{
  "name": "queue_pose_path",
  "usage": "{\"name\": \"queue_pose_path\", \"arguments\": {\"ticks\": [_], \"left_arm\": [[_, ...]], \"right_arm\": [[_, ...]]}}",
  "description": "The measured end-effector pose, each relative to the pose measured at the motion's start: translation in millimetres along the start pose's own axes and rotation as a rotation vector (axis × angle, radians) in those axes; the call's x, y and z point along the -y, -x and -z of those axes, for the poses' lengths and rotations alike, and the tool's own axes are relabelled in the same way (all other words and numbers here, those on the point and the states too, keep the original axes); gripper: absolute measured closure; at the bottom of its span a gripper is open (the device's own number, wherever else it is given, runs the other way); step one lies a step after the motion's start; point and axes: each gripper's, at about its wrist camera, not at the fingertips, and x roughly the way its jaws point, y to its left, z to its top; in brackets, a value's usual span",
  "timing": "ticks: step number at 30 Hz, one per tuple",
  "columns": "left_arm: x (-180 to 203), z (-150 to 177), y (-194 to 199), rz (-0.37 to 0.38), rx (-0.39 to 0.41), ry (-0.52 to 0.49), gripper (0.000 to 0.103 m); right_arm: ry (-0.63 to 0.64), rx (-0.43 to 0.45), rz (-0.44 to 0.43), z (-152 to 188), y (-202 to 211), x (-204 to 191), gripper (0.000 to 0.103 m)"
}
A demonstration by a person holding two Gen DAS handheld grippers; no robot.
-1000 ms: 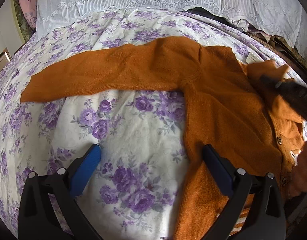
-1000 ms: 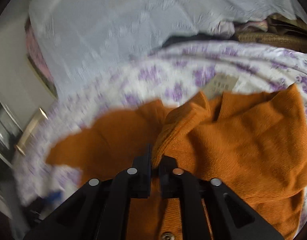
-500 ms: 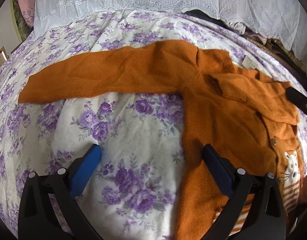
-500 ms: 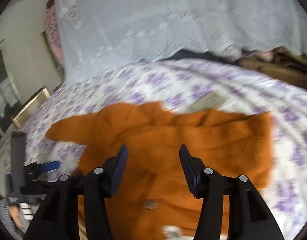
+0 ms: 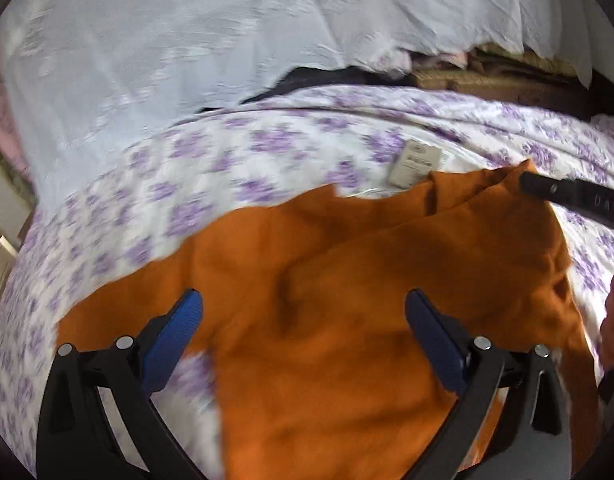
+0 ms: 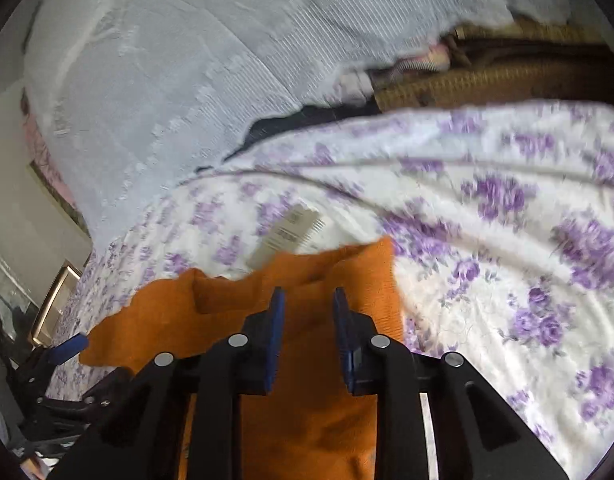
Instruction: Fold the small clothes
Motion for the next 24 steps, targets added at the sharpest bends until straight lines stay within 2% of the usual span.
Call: {"name": "queue_pose_path", "arguments": {"ticks": [1, 3, 4, 5, 6, 7, 8, 10, 13, 14, 15, 16, 17, 20, 22, 24], "left_arm": [[4, -3, -15, -0.001, -0.022, 0.001, 0.005], [10, 3, -58, -0.011, -0.124, 0.035, 0.004], [3, 9, -75, 0.053, -0.147, 0.092, 0.004], [-6, 11, -73, 0.088, -0.127, 0.139, 0.004], [-11, 9, -71, 0.117, -0.139, 0.153, 0.004], [-13, 8, -70, 0.131, -0.15, 0.147, 0.004], [-15, 9, -66, 0.133, -0.139, 0.146, 0.004], [-22, 16, -50, 0.131, -0.094, 0.17, 0.004], [-28, 22, -35, 0.182, -0.059, 0.178, 0.004], [-30, 24, -36, 0.18, -0.066, 0.18, 0.004], [-30, 24, -43, 0.165, -0.093, 0.18, 0.004], [-26, 26, -58, 0.152, -0.151, 0.161, 0.004], [-21, 26, -62, 0.127, -0.147, 0.134, 0.004], [-12, 26, -46, 0.072, -0.105, 0.085, 0.004], [-22, 27, -33, 0.079, -0.087, 0.11, 0.004], [-50, 31, -20, 0.109, -0.072, 0.179, 0.004]], "right_arm": [[-0.016, -0.026, 0.033, 2, -12, 12, 0.08], [-0.056, -0.063, 0.052, 10, -31, 35, 0.09], [-0.122, -0.06, -0.01, 13, -33, 50, 0.097], [-0.167, -0.065, -0.038, 11, -32, 57, 0.1], [-0.178, -0.065, -0.049, 9, -29, 60, 0.1], [-0.159, -0.043, -0.044, 9, -23, 58, 0.1], [-0.145, -0.022, -0.03, 12, -15, 54, 0.094], [-0.092, -0.005, -0.035, 17, 1, 39, 0.093], [0.071, 0.021, -0.013, 32, 23, 5, 0.09], [0.128, 0.011, 0.008, 39, 25, -5, 0.085], [0.181, -0.04, 0.048, 48, 18, -13, 0.082], [0.2, -0.087, 0.081, 56, 8, -14, 0.082], [0.215, -0.115, 0.092, 62, -2, -13, 0.081], [0.219, -0.095, 0.106, 59, 6, -15, 0.082], [0.22, -0.046, 0.093, 63, 20, -15, 0.081], [0.225, -0.014, 0.057, 66, 32, -20, 0.075]]}}
